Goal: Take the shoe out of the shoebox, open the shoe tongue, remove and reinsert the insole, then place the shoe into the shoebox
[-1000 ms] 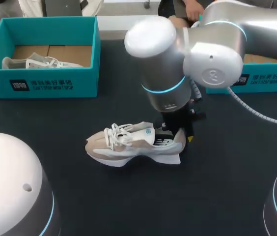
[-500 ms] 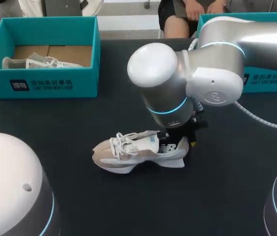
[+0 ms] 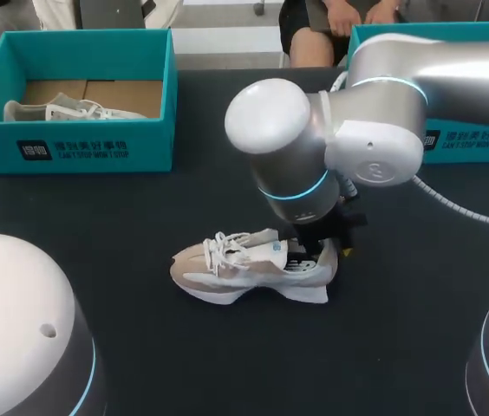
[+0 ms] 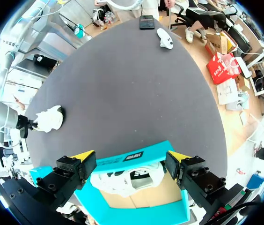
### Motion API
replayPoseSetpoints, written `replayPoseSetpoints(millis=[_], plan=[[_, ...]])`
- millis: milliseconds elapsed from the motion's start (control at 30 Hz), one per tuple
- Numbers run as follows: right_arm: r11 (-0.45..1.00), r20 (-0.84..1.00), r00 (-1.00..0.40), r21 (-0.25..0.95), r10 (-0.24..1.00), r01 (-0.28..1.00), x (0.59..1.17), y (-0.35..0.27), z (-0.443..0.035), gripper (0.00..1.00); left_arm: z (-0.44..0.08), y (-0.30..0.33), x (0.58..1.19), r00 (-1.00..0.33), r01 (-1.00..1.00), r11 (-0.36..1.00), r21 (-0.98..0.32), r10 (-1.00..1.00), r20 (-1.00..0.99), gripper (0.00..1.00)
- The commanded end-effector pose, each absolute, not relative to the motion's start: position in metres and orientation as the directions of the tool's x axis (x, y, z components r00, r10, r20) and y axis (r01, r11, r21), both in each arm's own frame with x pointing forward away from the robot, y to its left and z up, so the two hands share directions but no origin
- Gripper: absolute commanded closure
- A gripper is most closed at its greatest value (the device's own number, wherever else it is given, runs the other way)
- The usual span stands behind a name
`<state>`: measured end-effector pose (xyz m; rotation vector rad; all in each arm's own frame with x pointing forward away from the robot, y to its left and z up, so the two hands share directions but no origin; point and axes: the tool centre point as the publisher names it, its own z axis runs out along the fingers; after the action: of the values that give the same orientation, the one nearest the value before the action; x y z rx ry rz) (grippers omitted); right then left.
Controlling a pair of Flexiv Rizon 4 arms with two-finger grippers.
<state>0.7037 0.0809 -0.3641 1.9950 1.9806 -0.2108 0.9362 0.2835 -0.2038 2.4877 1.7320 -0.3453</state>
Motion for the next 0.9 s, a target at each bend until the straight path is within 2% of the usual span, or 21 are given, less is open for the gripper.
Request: replayPoseSetpoints(millis=[33,67,100,367,633,900], plan=[[0.012,-0.311,0.032,0.138,0.950,0.990,0.702,0.077,-0.347,0.11,-0.204,0.283,0.934,0.332,0.935,-0.352,-0.051,0.914,-0.233,0.00],[0.021,-0.319,0.025,0.141,0.947,0.990,0.702,0.078,-0.341,0.01,-0.204,0.283,0.934,0.332,0.935,-0.352,-0.051,0.914,-0.233,0.00],[0.022,-0.309,0.025,0.148,0.951,0.989,0.702,0.078,-0.336,0.00,-0.204,0.283,0.934,0.332,0.935,-0.352,-0.051,0.914,-0.233,0.00],[0.096,-0.241,-0.047,0.196,0.969,0.976,0.703,0.073,-0.277,0.00,-0.204,0.283,0.934,0.332,0.935,-0.352,-0.051,0.914,-0.233,0.00],[0.358,-0.210,-0.334,0.086,0.919,0.930,0.703,0.081,-0.232,0.00,-0.204,0.283,0.934,0.332,0.935,-0.352,-0.051,0.914,-0.233,0.00],[0.358,-0.210,-0.334,0.086,0.919,0.930,0.703,0.081,-0.232,0.00,-0.204,0.283,0.934,0.332,0.935,-0.352,-0.051,0.914,-0.233,0.00]])
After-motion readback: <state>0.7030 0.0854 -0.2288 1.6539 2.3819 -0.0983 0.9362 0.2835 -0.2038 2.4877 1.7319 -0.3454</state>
